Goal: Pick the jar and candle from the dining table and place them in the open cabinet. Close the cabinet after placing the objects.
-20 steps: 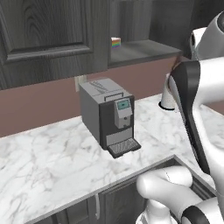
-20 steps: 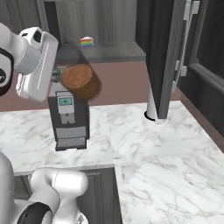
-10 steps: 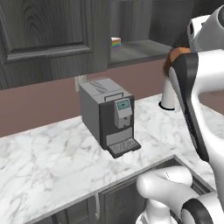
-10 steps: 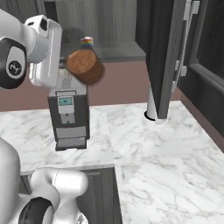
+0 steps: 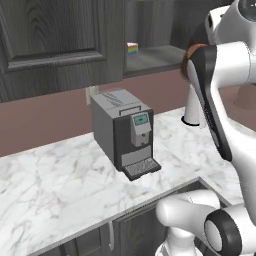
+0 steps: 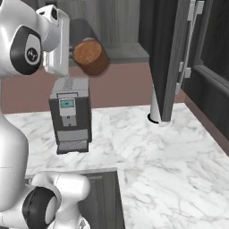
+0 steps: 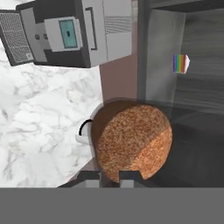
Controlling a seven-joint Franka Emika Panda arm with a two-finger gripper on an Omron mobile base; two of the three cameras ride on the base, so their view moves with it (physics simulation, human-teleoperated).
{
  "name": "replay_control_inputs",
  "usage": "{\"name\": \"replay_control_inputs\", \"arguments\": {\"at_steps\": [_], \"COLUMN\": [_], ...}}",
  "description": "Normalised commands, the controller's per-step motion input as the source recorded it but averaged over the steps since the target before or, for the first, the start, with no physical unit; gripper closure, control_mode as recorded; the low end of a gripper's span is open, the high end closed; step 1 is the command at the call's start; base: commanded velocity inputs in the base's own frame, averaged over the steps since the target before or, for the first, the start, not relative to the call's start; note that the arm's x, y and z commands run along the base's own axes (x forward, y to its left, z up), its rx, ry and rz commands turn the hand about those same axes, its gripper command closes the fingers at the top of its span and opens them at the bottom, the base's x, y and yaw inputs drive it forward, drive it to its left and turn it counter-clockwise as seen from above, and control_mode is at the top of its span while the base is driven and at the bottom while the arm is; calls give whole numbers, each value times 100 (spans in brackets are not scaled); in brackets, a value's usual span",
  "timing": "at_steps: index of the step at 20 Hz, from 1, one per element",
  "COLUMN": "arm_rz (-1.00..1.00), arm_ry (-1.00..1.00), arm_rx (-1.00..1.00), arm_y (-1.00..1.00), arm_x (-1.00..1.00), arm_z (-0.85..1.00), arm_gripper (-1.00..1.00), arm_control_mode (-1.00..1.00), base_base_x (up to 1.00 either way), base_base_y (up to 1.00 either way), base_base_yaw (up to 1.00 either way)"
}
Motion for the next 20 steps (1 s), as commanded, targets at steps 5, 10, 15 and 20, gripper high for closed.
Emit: {"name": "replay_control_inputs", "arguments": {"at_steps": [5, 10, 15, 20], "arm_rz": [0, 0, 0, 0], "arm_ry": [0, 0, 0, 0], "arm_rx": [-6, -3, 0, 0], "arm_y": [-6, -15, -24, -16], "arm_x": [35, 38, 19, 37], "arm_z": [19, 15, 0, 0], "arm_gripper": [100, 100, 100, 100], "arm_control_mode": [-100, -100, -100, -100], "base_base_x": [0, 0, 0, 0], "base_base_y": [0, 0, 0, 0], "base_base_yaw": [0, 0, 0, 0]}}
